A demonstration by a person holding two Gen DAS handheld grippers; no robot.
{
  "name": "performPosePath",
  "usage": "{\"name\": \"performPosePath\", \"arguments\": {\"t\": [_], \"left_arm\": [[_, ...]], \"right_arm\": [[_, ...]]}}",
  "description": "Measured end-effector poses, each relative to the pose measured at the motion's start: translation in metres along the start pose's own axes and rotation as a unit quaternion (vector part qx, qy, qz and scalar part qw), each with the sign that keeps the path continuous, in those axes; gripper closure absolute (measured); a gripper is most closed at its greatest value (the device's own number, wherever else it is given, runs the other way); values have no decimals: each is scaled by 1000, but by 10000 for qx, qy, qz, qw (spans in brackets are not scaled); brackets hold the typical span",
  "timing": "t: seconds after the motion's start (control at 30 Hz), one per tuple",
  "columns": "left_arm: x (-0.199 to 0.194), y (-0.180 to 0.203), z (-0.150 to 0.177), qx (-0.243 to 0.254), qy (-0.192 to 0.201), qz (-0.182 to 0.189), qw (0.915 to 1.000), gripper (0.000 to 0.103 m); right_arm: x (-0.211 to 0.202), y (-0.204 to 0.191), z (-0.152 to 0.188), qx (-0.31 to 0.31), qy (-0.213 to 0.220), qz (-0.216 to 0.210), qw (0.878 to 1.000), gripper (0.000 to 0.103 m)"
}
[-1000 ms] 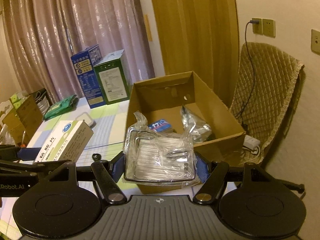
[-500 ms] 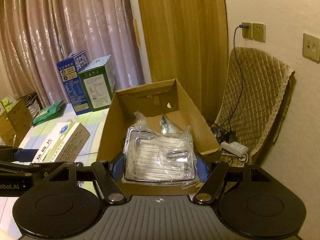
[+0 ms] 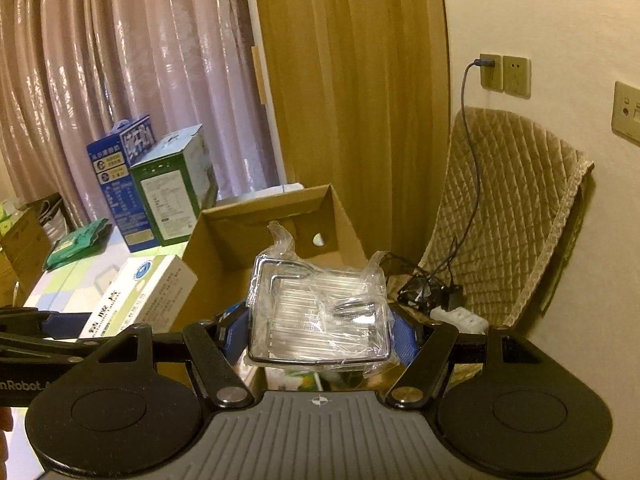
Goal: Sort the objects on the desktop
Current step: 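Open left tool to drop the tablet box while right tool releases the soap holder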
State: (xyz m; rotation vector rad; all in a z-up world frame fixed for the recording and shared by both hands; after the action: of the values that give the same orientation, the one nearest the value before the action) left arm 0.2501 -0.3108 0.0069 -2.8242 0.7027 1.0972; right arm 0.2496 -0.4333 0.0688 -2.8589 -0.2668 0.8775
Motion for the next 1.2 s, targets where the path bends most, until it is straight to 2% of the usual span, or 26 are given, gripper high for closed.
{"name": "performPosePath", "arguments": {"t": [0.33,0.4,0.67,0.83,0.87,0.9,0.97,1.2], "left_arm": [[39,-1,-15,-166,86,37,9998,35],[44,-6,-18,-272,60,23,9996,25],[28,-33,-8,-448,126,-88,9989,24],[14,-50,3,-586,98,-200,9980,24],[12,-52,4,-574,97,-223,9981,24],[8,-55,6,-558,106,-250,9981,23],[1,-59,10,-554,127,-324,9979,23],[-27,-80,33,-554,122,-549,9969,20]], "right_arm": [[20,25,-10,166,-61,127,9998,36],[23,27,-10,185,-81,116,9997,36],[36,17,-3,150,-206,-40,9997,36],[44,1,-4,272,-212,-443,9984,35],[45,-1,-5,325,-230,-499,9980,29],[45,0,-6,371,-206,-498,9979,15],[37,-1,-11,421,12,-493,9979,7],[14,0,-10,511,105,-478,9975,6]]}}
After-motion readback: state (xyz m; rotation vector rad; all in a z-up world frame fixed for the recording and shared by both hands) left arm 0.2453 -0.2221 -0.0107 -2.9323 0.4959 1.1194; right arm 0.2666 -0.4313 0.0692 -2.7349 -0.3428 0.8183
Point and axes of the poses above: each gripper's, at about its wrist camera, not at the fingertips, and x roughly the way its jaws point, y to its right, z to its underside, the point moved 8 cm from there along x, roughly the way its jaws point, and after that the axes turned 5 degrees about -z, right-handed, at the moved point
